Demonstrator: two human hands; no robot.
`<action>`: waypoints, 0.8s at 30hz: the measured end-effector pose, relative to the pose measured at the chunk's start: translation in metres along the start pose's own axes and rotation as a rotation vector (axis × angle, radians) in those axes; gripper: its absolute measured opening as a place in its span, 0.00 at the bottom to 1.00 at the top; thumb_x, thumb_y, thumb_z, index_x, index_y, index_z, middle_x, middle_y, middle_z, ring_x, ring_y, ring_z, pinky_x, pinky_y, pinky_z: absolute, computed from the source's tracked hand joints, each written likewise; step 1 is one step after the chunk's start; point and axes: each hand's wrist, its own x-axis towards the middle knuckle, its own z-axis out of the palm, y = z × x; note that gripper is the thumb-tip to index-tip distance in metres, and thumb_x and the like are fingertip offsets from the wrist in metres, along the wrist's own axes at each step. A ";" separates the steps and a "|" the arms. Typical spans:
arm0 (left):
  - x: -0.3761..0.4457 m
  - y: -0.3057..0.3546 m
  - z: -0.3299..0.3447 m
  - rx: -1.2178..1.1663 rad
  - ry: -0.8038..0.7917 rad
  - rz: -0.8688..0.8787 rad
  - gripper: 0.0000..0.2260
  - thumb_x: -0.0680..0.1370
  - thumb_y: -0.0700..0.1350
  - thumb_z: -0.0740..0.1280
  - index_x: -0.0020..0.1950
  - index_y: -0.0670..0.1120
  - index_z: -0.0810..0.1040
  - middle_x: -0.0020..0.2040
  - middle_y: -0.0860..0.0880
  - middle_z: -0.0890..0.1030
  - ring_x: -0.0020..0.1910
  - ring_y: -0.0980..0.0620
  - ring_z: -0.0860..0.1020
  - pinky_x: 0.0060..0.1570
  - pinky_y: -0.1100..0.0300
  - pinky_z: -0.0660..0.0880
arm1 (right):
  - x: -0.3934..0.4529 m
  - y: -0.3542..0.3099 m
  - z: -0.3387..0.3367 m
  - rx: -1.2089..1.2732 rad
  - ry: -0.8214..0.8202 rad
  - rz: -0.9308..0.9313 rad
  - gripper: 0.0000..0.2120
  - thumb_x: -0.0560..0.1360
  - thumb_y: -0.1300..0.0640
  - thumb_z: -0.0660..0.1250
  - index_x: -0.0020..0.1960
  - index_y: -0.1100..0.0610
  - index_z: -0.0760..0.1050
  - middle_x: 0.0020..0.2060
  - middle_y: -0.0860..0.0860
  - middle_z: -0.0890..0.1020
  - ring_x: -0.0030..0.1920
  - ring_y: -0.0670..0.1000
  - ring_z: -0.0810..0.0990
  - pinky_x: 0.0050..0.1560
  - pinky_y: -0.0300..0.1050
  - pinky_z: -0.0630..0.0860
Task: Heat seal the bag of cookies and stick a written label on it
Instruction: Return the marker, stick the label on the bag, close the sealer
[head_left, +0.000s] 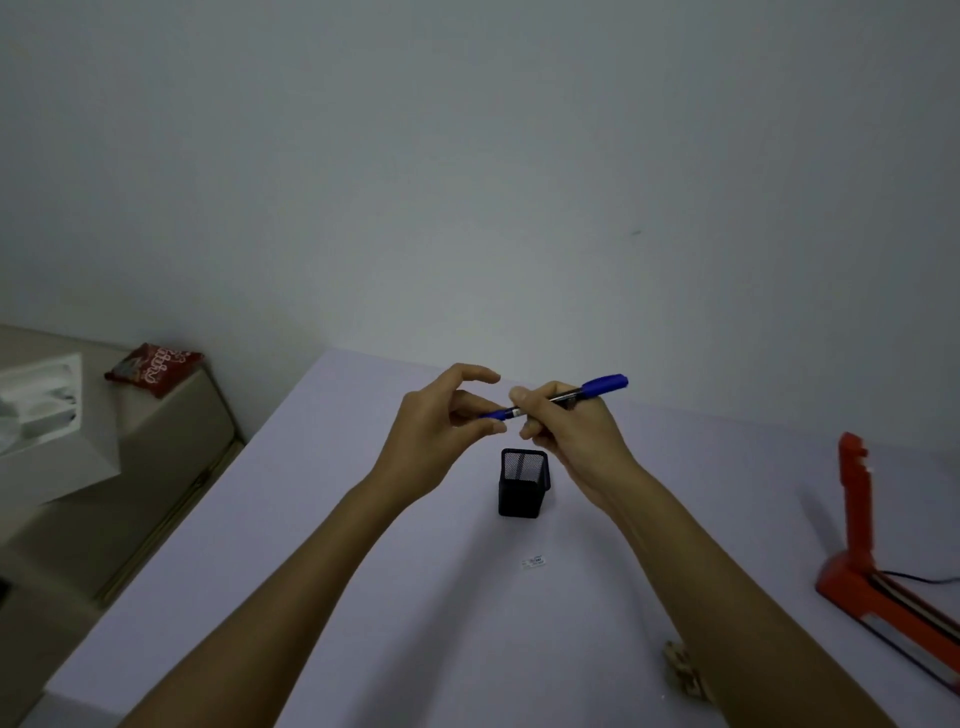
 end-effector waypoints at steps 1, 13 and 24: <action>0.002 0.001 0.000 -0.003 -0.002 0.005 0.17 0.72 0.41 0.73 0.58 0.50 0.75 0.42 0.57 0.84 0.43 0.62 0.82 0.46 0.74 0.75 | 0.001 0.001 0.000 0.006 0.017 -0.012 0.08 0.73 0.54 0.72 0.39 0.57 0.78 0.29 0.52 0.81 0.35 0.51 0.81 0.47 0.48 0.77; 0.008 -0.013 0.023 -0.092 0.010 0.003 0.09 0.72 0.39 0.74 0.48 0.44 0.77 0.41 0.51 0.85 0.42 0.59 0.83 0.45 0.69 0.77 | 0.007 0.017 -0.011 0.061 -0.046 0.012 0.06 0.75 0.57 0.69 0.39 0.56 0.78 0.28 0.50 0.80 0.33 0.48 0.78 0.49 0.49 0.76; 0.060 -0.126 0.096 0.172 -0.109 -0.164 0.10 0.76 0.43 0.69 0.57 0.47 0.78 0.54 0.52 0.81 0.51 0.56 0.79 0.52 0.61 0.77 | 0.077 0.088 -0.067 0.003 0.227 0.297 0.08 0.76 0.55 0.67 0.49 0.59 0.81 0.33 0.51 0.81 0.34 0.47 0.79 0.37 0.41 0.72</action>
